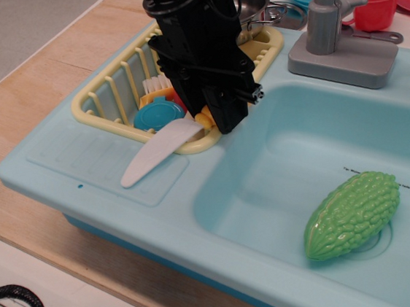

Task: Put knife in pot or pan

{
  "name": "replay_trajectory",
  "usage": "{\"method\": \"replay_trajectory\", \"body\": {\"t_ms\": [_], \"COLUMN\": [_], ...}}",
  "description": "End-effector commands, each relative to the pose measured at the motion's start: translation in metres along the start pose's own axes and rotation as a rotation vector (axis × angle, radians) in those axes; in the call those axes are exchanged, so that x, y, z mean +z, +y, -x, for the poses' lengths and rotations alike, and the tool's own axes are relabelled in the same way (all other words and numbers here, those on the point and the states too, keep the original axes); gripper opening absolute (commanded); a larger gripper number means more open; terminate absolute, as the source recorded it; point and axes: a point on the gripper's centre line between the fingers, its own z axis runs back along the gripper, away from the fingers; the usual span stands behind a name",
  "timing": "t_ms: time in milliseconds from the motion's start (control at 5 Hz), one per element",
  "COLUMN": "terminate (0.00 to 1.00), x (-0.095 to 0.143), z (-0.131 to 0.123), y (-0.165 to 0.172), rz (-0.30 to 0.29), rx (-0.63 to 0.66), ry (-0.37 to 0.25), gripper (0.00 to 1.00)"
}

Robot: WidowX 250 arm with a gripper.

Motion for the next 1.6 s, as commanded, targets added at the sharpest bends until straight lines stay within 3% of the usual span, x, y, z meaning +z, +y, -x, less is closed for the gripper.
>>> {"method": "replay_trajectory", "body": {"t_ms": [0,200,400,600,800,1000,1400], "terminate": [0.00,0.00,0.00,0.00,0.00,0.00,0.00], "x": [0.029,0.062,0.082,0.088,0.085,0.071,0.063], "z": [-0.025,-0.056,-0.077,-0.098,-0.112,-0.121,-0.112], "y": [0.006,0.020,0.031,0.051,0.067,0.080,0.082], "rz": [-0.046,-0.080,-0.167,-0.188,-0.181,-0.132,-0.102], "rx": [0.006,0.044,0.065,0.173,0.179,0.179,0.220], "ry": [0.009,0.056,0.014,0.034,0.052,0.102,0.127], "gripper": [0.00,0.00,0.00,0.00,0.00,1.00,1.00]}}
